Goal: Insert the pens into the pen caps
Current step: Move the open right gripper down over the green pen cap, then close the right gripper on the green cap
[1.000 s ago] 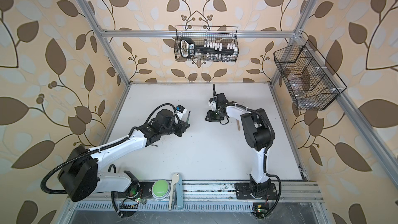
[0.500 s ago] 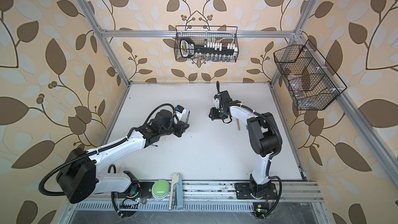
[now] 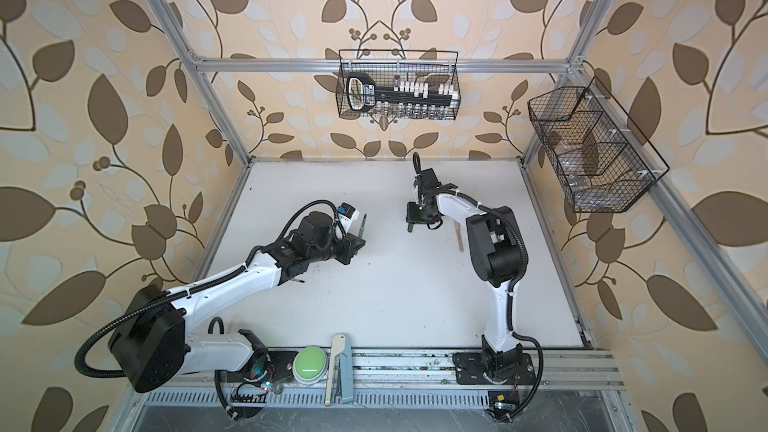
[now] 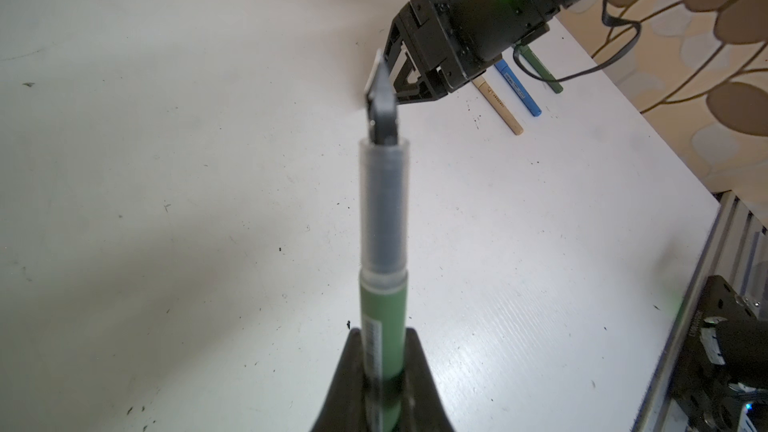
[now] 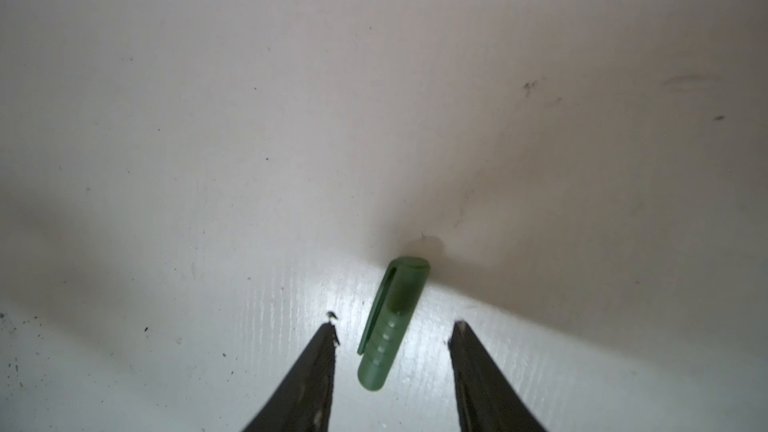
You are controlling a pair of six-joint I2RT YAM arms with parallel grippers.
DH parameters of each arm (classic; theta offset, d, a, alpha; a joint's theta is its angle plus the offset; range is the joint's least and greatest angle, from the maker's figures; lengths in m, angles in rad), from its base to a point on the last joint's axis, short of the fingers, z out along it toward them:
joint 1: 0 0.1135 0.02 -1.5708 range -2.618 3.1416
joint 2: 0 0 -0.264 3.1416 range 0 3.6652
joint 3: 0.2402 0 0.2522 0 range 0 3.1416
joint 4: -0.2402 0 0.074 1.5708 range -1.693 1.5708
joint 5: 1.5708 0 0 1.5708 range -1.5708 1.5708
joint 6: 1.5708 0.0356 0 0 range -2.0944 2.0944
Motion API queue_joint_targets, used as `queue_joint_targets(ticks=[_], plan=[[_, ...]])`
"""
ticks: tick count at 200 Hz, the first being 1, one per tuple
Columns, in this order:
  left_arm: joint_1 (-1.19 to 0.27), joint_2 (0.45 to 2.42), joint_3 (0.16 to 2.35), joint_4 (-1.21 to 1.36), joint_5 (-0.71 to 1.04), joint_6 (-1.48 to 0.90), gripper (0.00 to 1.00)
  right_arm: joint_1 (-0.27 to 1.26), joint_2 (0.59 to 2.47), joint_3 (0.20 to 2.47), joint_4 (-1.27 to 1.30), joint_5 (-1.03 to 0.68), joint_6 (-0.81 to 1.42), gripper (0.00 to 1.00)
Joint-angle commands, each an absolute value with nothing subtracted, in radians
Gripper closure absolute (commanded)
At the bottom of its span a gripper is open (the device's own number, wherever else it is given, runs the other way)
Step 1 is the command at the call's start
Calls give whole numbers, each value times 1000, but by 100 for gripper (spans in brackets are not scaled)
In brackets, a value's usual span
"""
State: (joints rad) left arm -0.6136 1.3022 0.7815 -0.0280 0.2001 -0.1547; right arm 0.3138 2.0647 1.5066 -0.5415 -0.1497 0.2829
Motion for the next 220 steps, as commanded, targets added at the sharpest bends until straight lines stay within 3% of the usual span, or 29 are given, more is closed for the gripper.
queue_joint_targets(ticks=[1, 134, 220], plan=[[-610, 1272, 777, -9, 201, -131, 100, 322, 2099, 1550, -642, -95, 270, 53], [-608, 1277, 780, -29, 174, -112, 100, 397, 2245, 1707, -789, 133, 279, 54], [-608, 1281, 781, -27, 178, -113, 100, 394, 2293, 1698, -791, 110, 247, 72]])
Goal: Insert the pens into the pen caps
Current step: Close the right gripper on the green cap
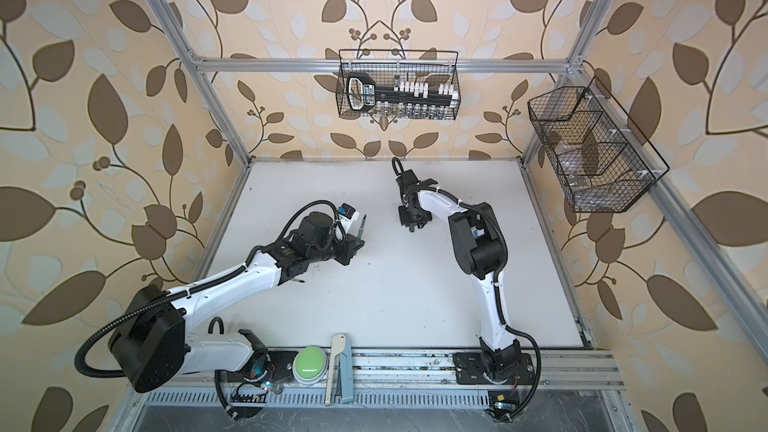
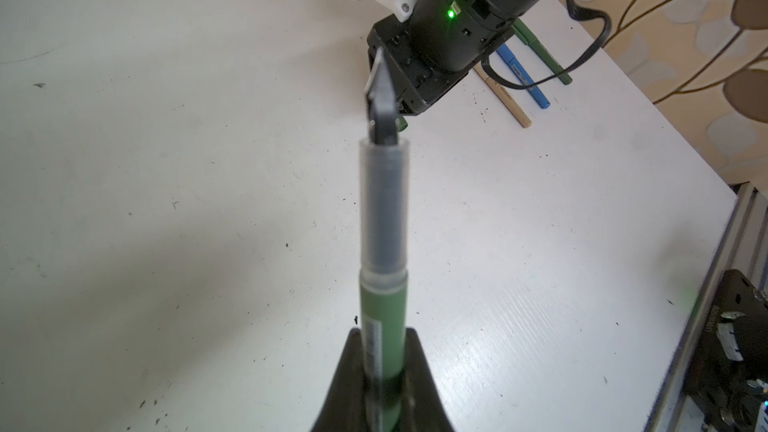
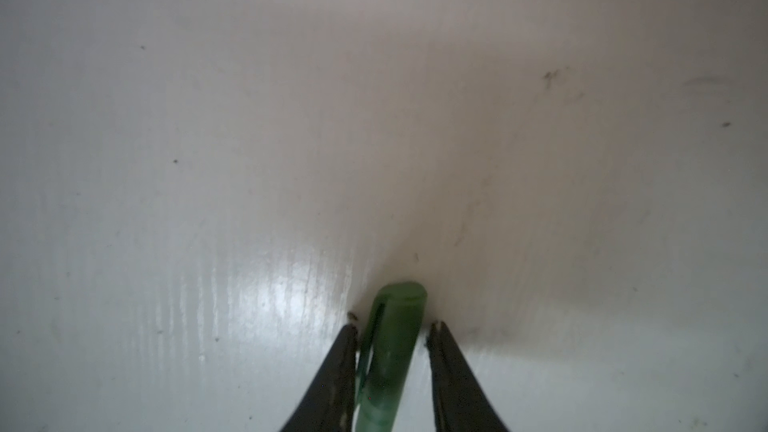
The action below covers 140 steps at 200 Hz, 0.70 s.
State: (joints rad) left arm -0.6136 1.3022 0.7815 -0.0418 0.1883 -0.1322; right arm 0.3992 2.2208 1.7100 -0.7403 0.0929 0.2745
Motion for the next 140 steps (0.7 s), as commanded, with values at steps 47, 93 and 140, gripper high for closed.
queue_joint_targets(ticks=[47, 93, 140], plan=[[-609, 1293, 783, -24, 181, -113, 100, 388, 2261, 1653, -777, 90, 204, 83], [-608, 1301, 781, -12, 186, -115, 100, 374, 2172, 1560, -728, 26, 159, 91], [-609, 1302, 764, 21, 215, -116, 100, 373, 2030, 1451, -627, -26, 150, 97]])
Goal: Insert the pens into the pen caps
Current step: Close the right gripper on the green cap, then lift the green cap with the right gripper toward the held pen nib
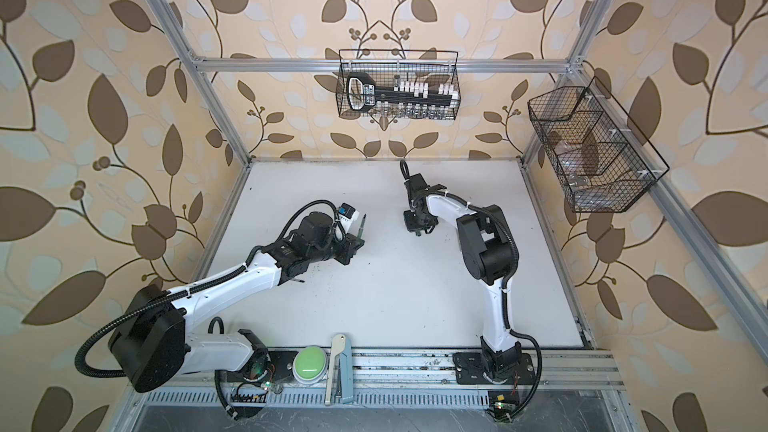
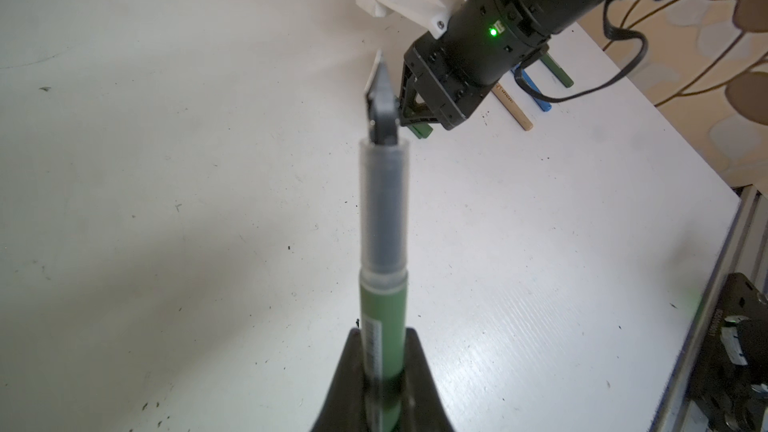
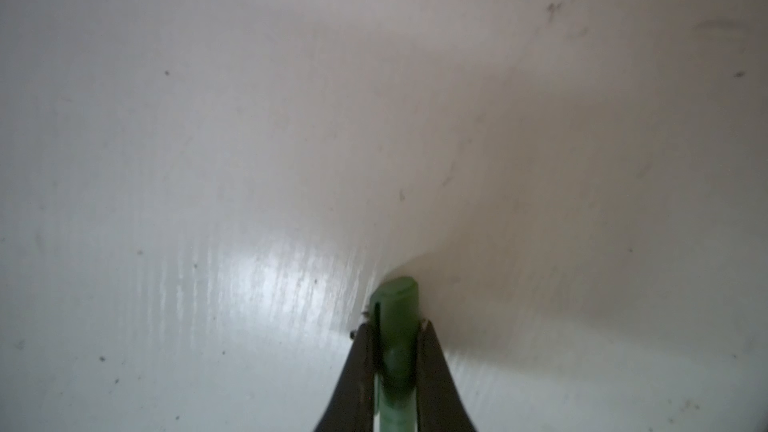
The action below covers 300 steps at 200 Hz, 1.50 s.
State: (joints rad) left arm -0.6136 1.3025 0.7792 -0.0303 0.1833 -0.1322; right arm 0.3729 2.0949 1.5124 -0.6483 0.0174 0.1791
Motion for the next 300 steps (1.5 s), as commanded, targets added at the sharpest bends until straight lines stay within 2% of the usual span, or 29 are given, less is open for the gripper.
queue_joint_targets(ticks=[1, 58, 125, 159, 191, 224, 300], plan=[[-609, 1302, 764, 21, 215, -116, 100, 373, 2028, 1449, -624, -27, 150, 97], [-618, 1296, 719, 125, 293, -127, 100, 385, 1814, 1248, -406, -138, 125, 100], [-753, 1267, 674, 247, 103, -113, 100, 346, 1555, 952, 31, -503, 307, 100], [-762, 1238, 672, 265, 77, -132, 100, 351, 1461, 887, 152, -591, 372, 100], [-770, 1162, 671, 259, 22, -118, 100, 352, 1323, 828, 297, -606, 466, 100], [-788, 1097, 697, 233, -2, -69, 100, 406, 1216, 785, 475, -533, 547, 99], [-804, 994, 657, 316, 45, -98, 100, 542, 1185, 853, 559, -468, 510, 98]])
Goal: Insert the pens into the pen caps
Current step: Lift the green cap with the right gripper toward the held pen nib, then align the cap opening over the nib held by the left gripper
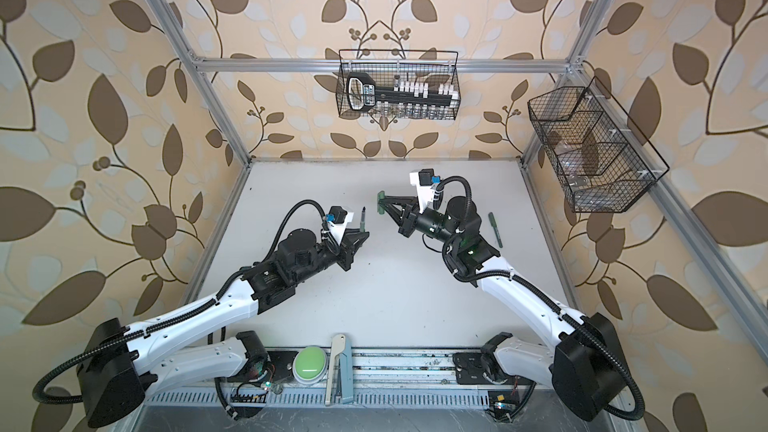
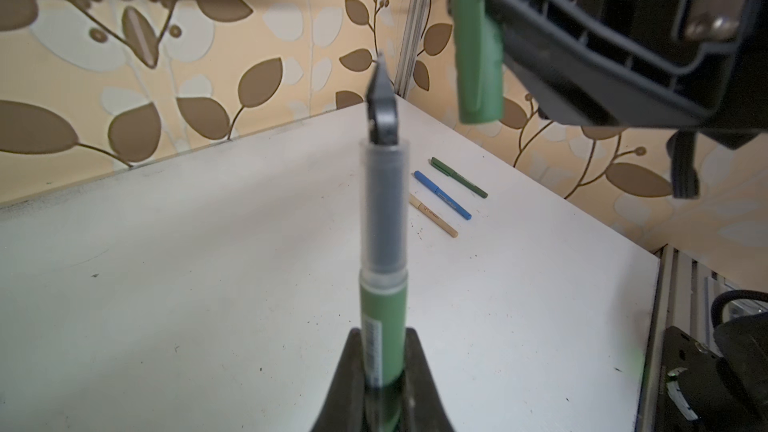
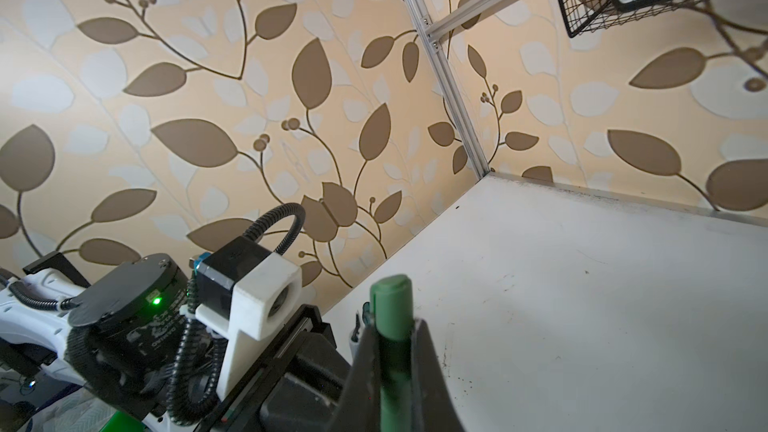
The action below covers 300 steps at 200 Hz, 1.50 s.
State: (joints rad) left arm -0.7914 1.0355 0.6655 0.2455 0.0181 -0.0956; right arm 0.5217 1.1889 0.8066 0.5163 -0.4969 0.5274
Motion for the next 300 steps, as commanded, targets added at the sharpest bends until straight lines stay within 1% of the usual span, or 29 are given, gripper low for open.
queue_joint_targets(ticks=[1, 70, 148, 239, 300], plan=[[-805, 992, 656, 315, 46, -98, 100, 544, 1186, 854, 558, -468, 508, 98], [-805, 954, 633, 327, 64, -107, 100, 577, 1214, 948, 544, -499, 476, 97], [-805, 924, 626, 303, 52, -92, 100, 609, 1290, 1016, 540, -539, 469, 97], [-806, 913, 622, 287, 31, -81, 100, 627, 1302, 1028, 598, -549, 489, 97], [-805, 910, 618, 282, 18, -74, 100, 646, 1313, 1028, 535, -559, 458, 97]])
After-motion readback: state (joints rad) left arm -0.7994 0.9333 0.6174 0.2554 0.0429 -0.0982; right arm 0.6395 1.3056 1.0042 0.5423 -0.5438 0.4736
